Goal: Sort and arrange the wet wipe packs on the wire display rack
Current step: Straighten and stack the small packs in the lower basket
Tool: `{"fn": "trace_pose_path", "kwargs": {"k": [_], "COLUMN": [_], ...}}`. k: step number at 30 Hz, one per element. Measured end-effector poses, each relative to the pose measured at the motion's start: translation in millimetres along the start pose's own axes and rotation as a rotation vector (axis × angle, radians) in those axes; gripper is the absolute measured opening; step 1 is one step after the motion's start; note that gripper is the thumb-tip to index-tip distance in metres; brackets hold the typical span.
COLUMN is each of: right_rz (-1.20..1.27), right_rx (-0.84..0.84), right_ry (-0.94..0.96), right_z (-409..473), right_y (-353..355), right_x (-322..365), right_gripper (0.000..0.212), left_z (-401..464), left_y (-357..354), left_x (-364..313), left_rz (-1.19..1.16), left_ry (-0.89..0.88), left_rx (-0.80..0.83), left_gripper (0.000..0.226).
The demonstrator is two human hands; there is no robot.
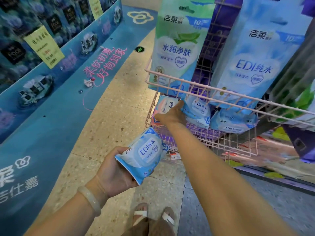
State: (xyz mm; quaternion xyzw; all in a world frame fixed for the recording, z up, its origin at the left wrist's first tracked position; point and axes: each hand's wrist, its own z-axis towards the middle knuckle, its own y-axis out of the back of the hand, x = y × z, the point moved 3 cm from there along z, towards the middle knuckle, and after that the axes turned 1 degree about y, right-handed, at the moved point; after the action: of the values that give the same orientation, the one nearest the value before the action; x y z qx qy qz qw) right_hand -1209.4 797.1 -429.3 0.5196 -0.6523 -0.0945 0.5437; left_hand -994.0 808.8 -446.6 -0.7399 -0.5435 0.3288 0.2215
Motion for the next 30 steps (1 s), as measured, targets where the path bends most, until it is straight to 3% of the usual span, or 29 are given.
{"fn": "trace_pose_path", "kwargs": {"k": [6,14,18,22,27,30], "right_rz": [0.391,0.944,0.834,0.932,0.911,1.000], "right_rx": [-0.024,0.142,0.094,0.084,0.312,0.458], "right_ry": [-0.008,-0.187,-0.205,-0.197,-0.216,-0.151], "right_z": [3.1,6.3,9.8,12.1,2.3,-4.5], "right_y": [8.9,2.0,-5.9,4.4,42.6,71.8], "right_x": [-8.2,0.7,2.7,0.8,-16.5,-39.7], "right_gripper": [0.080,0.079,0.072,0.056,0.024,0.022], "left_z": [-3.1,-4.0,-6.0,-7.0,-2.1,3.7], "left_y": [-2.3,-7.7,-6.4,-5.4,-6.9,-10.8], "left_x": [-1.2,2.5,0.7,-2.2,-3.5,-1.1], "left_rz": [0.006,0.014,0.003,-0.008,-0.005,0.022], "left_ry": [-0.021,-0.015,-0.019,-0.031,-0.014,0.001], "left_rx": [0.012,0.051,0.048,0.037,0.016,0.007], "left_gripper": [0.049,0.055,0.053,0.059,0.051,0.052]}}
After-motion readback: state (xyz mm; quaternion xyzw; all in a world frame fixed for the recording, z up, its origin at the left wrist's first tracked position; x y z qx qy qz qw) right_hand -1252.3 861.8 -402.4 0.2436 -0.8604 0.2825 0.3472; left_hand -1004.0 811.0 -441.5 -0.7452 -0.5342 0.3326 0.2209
